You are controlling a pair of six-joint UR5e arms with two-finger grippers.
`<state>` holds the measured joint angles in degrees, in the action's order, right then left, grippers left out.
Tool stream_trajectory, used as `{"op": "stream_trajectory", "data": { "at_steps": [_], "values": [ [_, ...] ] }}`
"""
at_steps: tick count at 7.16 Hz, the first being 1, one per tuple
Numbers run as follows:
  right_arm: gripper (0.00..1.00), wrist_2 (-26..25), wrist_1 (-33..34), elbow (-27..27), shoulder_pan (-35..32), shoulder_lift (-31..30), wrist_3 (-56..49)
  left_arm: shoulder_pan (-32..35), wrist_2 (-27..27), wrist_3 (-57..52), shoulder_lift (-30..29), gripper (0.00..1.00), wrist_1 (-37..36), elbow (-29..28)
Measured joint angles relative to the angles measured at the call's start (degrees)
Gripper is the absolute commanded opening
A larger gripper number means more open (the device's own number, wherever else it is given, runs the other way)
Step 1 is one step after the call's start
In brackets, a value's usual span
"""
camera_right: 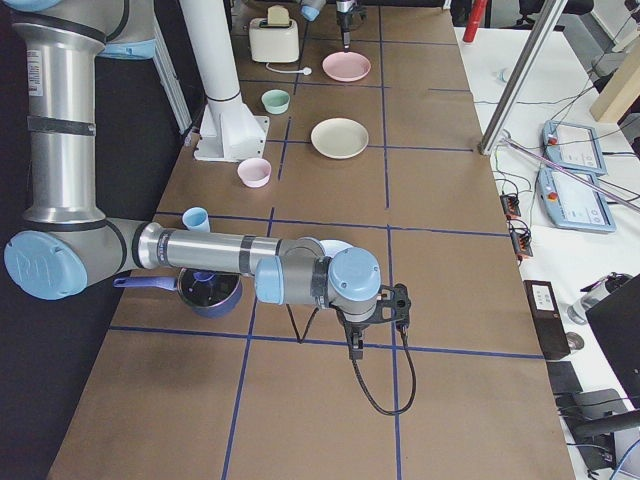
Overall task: Stack three plates with pink and blue
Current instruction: 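Move the left gripper to the pink plate's rim and grasp it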
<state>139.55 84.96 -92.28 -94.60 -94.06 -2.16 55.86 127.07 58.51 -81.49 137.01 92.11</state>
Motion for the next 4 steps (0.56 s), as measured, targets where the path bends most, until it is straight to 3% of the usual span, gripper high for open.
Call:
{"op": "stream_trajectory", "data": {
  "at_steps": [3, 4],
  "values": [
    [1.0, 0.93, -1.33, 0.03, 0.0, 0.04, 0.64, -0.8, -0.11, 0.13, -0.7, 0.82, -0.01, -1.41],
    [1.0, 1.02, -1.39, 0.0, 0.02, 0.13, 0.82, -1.09, -0.13, 0.12, -0.86, 0.72, -0.01, -1.85]
  ]
}}
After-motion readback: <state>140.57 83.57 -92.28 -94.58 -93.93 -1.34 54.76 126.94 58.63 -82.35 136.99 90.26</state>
